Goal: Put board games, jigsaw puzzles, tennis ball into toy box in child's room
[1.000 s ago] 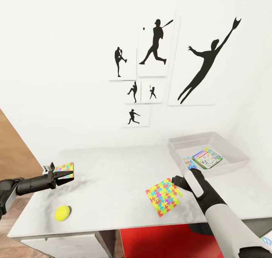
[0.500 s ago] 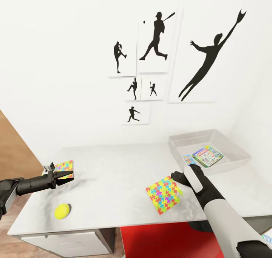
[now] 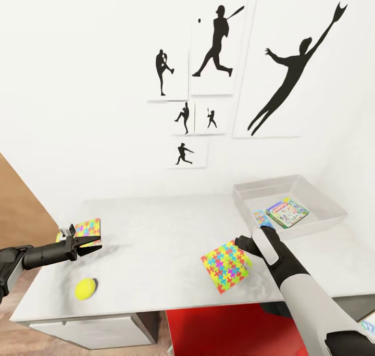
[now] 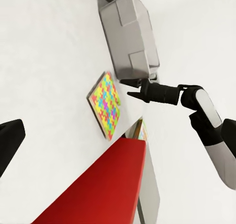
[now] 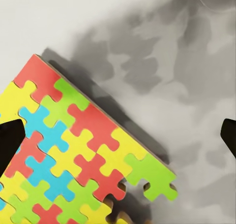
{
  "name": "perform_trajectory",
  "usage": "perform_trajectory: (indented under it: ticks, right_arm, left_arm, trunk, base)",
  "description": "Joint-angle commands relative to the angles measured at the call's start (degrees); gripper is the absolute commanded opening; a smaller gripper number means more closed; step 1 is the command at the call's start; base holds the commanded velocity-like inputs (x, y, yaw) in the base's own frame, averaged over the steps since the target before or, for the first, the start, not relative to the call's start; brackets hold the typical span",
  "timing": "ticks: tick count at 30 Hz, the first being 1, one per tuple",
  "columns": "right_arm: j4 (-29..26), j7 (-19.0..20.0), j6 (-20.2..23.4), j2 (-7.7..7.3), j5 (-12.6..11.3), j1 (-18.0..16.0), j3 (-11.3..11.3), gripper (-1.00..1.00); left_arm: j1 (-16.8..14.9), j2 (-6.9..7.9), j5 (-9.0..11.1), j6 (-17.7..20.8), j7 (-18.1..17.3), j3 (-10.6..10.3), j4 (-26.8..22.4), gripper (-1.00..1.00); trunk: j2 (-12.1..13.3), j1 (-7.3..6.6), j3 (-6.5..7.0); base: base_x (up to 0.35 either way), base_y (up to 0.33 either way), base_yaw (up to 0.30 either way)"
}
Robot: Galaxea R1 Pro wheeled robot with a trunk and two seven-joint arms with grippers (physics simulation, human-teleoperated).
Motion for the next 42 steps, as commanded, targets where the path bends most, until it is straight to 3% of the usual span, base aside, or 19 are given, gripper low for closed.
perform_trajectory:
  ticks: [1, 24, 32, 42]
  right_arm:
    - [0.0, -0.6, 0.1, -0.09, -0.6, -0.1, 0.4, 1.00]
    - [-0.1, -0.3, 0.2, 0.20, -0.9, -0.1, 0.6, 1.00]
    - [-0.1, 4.8, 0.1, -0.11, -0.7, 0.0, 0.7, 1.00]
    - [-0.1, 5.5, 0.1, -0.46, -0.5, 0.0, 0.7, 1.00]
  left_arm:
    - [0.0, 0.01, 0.0, 0.6, -0.2, 0.0, 0.0, 1.00]
    - [0.0, 0.18, 0.0, 0.5, -0.2, 0.1, 0.0, 1.00]
    - [0.0, 0.19, 0.0, 0.5, -0.2, 0.1, 0.0, 1.00]
    - [0.0, 0.18, 0.0, 0.5, -0.2, 0.1, 0.0, 1.00]
  trunk:
    - [-0.1, 0.03, -0.21]
    - [-0.1, 0.03, -2.39]
    - [-0.1, 0.03, -3.15]
    - [-0.1, 0.03, -4.07]
  base:
    - [0.000, 0.000, 0.000]
    - [0.000, 0.000, 0.000]
    - [0.000, 0.000, 0.000]
    - [0.000, 0.001, 0.000]
